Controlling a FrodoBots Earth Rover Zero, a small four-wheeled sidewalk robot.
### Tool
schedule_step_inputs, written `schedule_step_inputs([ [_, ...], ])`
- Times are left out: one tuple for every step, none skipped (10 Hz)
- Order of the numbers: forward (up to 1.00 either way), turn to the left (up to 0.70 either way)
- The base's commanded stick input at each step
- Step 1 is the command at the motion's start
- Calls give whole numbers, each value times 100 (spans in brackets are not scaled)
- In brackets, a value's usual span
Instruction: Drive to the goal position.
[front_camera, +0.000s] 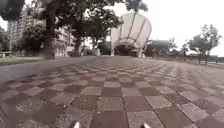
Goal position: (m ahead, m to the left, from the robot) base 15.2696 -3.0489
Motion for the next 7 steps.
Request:
schedule_step_inputs([
  [70,0],
  [70,0],
  [70,0],
  [70,0],
  [70,0],
  [70,0],
  [70,0],
])
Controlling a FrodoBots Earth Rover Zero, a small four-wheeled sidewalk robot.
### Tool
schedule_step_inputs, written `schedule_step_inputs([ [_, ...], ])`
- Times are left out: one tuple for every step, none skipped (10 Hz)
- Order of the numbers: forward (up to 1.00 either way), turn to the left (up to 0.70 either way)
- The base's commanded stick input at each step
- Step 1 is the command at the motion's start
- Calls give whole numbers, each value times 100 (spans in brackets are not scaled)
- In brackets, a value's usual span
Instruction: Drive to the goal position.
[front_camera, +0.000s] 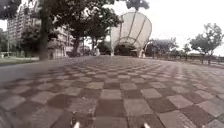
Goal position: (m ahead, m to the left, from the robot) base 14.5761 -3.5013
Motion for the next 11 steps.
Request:
schedule_step_inputs([
  [70,0],
  [70,0],
  [70,0],
  [70,0],
  [70,0],
  [70,0],
  [70,0],
  [70,0],
  [70,0],
  [70,0],
  [70,-35],
])
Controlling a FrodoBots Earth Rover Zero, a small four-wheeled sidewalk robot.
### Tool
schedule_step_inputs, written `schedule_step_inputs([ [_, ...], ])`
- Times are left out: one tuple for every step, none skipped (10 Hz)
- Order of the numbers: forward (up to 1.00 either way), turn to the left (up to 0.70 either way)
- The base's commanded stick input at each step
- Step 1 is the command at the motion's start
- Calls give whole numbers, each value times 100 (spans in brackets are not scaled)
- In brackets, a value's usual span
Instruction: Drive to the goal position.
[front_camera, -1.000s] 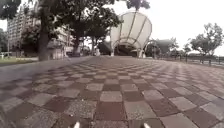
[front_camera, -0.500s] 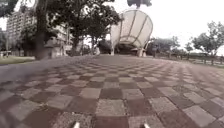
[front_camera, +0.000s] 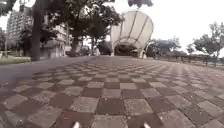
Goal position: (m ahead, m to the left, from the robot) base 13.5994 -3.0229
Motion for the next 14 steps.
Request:
schedule_step_inputs([
  [70,-35],
  [70,-35],
  [70,0],
  [70,0],
  [70,0],
  [70,0],
  [70,0],
  [70,0],
  [70,0],
  [70,0],
  [70,0],
  [70,0],
  [70,0],
  [70,0],
])
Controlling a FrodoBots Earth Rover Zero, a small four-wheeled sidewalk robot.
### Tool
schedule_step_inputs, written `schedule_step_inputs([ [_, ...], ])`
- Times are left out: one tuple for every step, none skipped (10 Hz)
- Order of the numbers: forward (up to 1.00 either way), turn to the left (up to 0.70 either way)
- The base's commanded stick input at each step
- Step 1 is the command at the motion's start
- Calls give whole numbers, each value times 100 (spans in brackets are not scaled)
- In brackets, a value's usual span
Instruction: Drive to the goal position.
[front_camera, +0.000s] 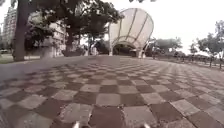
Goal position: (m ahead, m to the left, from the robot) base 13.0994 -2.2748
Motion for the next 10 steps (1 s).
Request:
schedule_step_inputs([
  [70,0],
  [70,0],
  [70,0],
  [70,0],
  [70,0],
  [70,0],
  [70,0],
  [70,0],
  [70,0],
  [70,0],
])
